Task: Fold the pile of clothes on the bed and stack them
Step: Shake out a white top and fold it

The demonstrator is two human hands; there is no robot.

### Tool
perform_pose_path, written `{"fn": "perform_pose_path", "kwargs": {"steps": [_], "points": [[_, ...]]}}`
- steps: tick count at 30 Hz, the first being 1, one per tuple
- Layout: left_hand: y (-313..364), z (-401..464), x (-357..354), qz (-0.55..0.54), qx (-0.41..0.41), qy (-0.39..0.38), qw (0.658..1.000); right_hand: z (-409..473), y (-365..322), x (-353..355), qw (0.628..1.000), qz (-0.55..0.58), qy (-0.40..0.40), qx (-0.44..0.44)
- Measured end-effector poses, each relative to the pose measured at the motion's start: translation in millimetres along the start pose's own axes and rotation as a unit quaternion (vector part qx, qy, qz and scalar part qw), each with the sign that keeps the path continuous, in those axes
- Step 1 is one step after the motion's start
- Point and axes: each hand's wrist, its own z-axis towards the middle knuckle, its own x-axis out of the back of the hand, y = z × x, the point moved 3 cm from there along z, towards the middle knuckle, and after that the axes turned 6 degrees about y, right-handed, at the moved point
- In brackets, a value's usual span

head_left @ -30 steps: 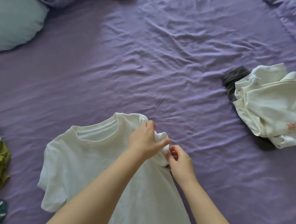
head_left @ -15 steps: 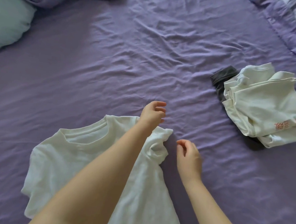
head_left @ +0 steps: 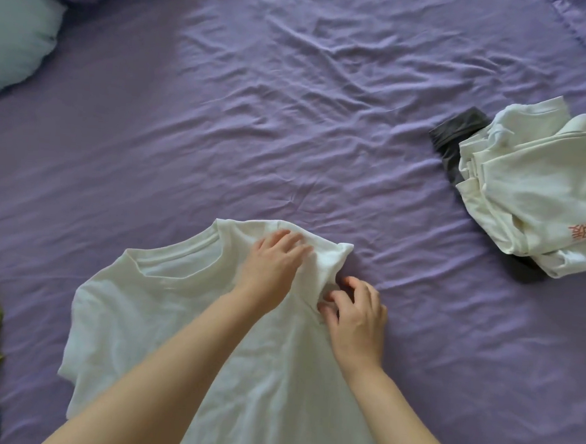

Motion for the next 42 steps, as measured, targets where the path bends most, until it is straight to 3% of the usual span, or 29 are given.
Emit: {"fn": "perform_pose_path", "kwargs": {"steps": [4, 9, 12, 14, 17, 19, 23, 26, 27, 30, 32, 35, 37, 39, 41, 42], "points": [[1, 25, 3, -0.005, 0.031, -0.003, 0.999, -2, 20, 12, 0.987, 0.105, 0.076, -0.099], [7, 48, 5, 0.008, 0.003, -0.039, 0.999, -12, 26, 5, 0.958, 0.167, 0.043, -0.229], [13, 63, 3, -0.003, -0.001, -0.092, 0.996, -14, 26, 1, 0.948, 0.204, 0.032, -0.243], [8, 71, 7, -0.119, 0.045, -0.097, 0.987, -16, 30, 3, 0.934, 0.233, 0.046, -0.268], [-8, 78, 12, -0.313, 0.155, -0.077, 0.934, -16, 35, 5, 0.919, 0.268, 0.04, -0.287], [-10, 78, 10, -0.341, 0.173, -0.085, 0.92, -13, 34, 4, 0.935, 0.24, 0.027, -0.259], [2, 80, 3, -0.313, 0.145, -0.149, 0.927, -8, 32, 0, 0.953, 0.186, 0.038, -0.238], [13, 88, 6, -0.367, 0.126, -0.129, 0.913, -10, 35, -2, 0.952, 0.177, 0.04, -0.247], [17, 91, 6, -0.354, 0.117, -0.108, 0.922, -11, 36, -3, 0.953, 0.17, 0.036, -0.249], [26, 88, 2, -0.113, 0.044, -0.066, 0.99, -10, 30, 3, 0.958, 0.134, 0.037, -0.252], [20, 75, 1, -0.053, 0.055, -0.027, 0.997, -5, 16, 12, 0.981, 0.098, 0.056, -0.159], [-5, 40, 6, -0.02, 0.09, 0.028, 0.995, -1, -18, 11, 0.995, 0.02, 0.02, 0.097], [-23, 3, 4, 0.008, 0.117, 0.018, 0.993, -3, -44, 2, 0.969, -0.013, -0.056, 0.24], [-42, -44, 3, 0.014, 0.158, 0.033, 0.987, -8, -64, -17, 0.919, -0.087, -0.157, 0.351], [-63, -95, 5, 0.021, 0.213, 0.077, 0.974, -9, -75, -37, 0.877, -0.192, -0.249, 0.364], [-76, -120, 6, 0.026, 0.245, 0.09, 0.965, -7, -76, -46, 0.876, -0.215, -0.271, 0.337]]}}
